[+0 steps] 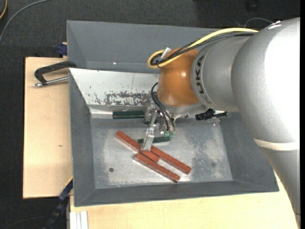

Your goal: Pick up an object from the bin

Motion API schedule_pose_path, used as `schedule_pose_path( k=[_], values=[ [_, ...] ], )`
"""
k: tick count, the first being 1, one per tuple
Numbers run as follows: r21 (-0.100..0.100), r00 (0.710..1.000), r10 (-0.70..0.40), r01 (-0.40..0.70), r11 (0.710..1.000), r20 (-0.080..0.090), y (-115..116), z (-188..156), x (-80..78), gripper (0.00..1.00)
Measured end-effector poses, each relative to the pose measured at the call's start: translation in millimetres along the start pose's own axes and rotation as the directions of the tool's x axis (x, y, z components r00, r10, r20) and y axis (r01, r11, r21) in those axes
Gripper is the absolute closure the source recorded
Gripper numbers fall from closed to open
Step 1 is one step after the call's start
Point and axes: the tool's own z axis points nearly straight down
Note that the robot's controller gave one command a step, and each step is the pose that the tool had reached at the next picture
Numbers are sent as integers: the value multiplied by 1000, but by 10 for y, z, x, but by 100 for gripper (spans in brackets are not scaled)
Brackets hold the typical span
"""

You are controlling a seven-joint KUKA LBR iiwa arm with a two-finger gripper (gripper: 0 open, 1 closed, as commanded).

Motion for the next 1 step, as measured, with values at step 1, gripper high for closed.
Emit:
schedule_pose_path(
  k=[1],
  values=[
    [0,998,-70,70,998,-11,104,14,577,0]
  ],
)
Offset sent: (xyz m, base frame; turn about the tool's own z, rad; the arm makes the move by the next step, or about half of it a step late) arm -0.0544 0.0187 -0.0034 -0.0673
